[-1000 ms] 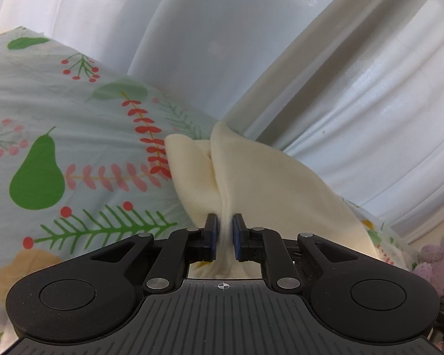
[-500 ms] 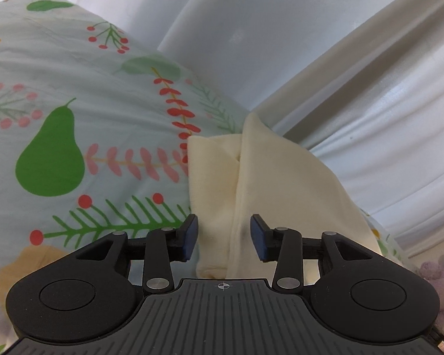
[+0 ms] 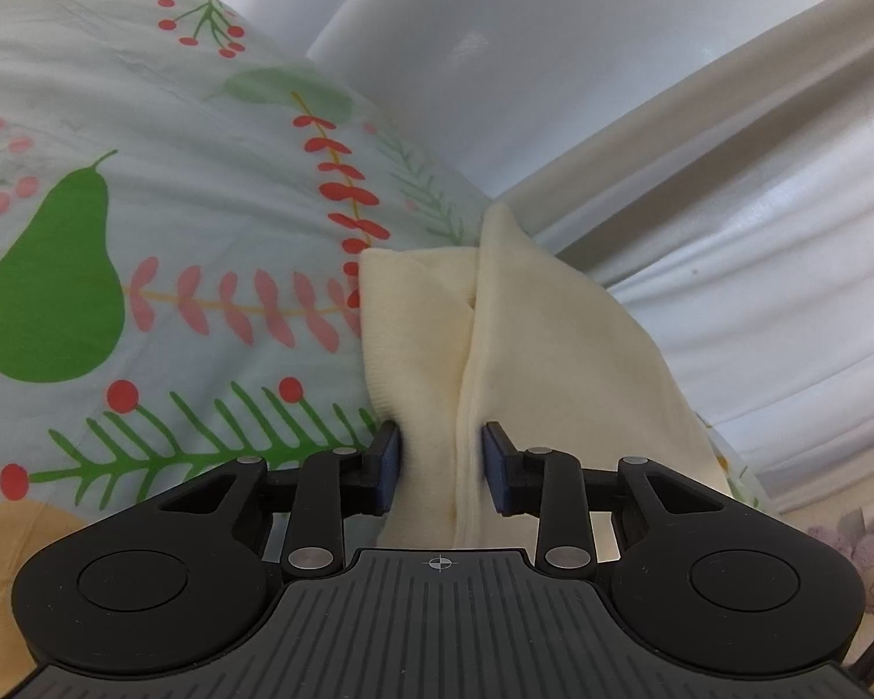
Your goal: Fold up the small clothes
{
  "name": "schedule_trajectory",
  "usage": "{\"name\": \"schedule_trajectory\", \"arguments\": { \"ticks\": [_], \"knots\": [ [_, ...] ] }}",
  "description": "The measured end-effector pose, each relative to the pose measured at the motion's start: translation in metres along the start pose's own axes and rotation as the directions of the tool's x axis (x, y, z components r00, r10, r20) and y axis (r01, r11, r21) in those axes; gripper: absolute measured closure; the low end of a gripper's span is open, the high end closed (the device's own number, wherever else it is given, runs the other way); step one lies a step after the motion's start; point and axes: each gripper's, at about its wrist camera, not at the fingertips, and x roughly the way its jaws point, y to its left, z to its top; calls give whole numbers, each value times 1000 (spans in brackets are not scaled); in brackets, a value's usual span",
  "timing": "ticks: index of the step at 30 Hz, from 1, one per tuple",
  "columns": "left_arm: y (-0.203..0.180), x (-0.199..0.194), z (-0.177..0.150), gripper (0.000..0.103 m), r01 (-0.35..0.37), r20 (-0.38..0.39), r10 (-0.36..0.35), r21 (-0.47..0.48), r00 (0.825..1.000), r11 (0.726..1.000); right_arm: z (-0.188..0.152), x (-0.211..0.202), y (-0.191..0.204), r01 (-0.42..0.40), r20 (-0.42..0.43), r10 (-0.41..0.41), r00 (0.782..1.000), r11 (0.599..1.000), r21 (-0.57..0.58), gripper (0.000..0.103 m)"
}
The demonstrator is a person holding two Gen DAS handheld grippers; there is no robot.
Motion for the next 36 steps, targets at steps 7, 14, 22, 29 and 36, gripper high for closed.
{"name": "schedule_trajectory", "arguments": {
  "ticks": [7, 14, 22, 29, 36],
  "knots": [
    [2, 0, 0, 85, 19, 4, -19, -18, 1000, 1000, 1, -12, 4, 11, 21, -11, 1000, 1000, 27, 90],
    [-5, -8, 2, 87, 60, 32, -60, -7, 998, 998, -5, -22, 7, 25, 52, -24, 998, 1000, -11, 90],
    [-3, -9, 4, 87, 80, 28, -79, -34, 996, 996, -5, -26, 9, 21, 61, -20, 998, 999, -24, 90],
    [-4, -12, 4, 87, 110, 30, -108, -49, 994, 993, -9, -30, 35, -17, 84, 27, 996, 992, -123, 90],
    [-21, -16, 7, 87, 143, 39, -142, -27, 989, 989, -21, -24, 73, -150, 5, 155, 988, 964, -221, 90]
  ]
}}
